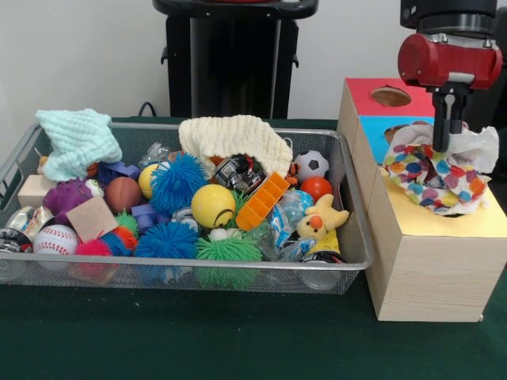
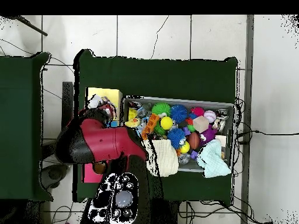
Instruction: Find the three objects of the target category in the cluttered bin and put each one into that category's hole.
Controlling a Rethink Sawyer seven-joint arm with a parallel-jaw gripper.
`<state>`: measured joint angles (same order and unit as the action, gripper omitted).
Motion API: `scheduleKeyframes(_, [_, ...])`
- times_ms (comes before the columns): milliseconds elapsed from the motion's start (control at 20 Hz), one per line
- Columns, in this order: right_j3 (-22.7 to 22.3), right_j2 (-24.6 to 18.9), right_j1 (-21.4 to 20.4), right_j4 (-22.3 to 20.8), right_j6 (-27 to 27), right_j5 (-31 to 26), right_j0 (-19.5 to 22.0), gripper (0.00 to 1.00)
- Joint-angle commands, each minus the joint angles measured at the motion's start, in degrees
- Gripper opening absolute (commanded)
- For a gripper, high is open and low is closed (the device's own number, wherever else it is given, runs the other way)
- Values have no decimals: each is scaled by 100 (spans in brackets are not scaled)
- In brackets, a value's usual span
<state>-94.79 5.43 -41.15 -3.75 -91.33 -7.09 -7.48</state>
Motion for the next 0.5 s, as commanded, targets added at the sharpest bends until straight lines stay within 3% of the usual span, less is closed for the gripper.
scheduleKeyframes(50, [-229, -14, 147, 323, -1351, -85, -87, 0])
scheduleKeyframes(500, [-56, -50, 10, 673, -1254, -438, -169, 0])
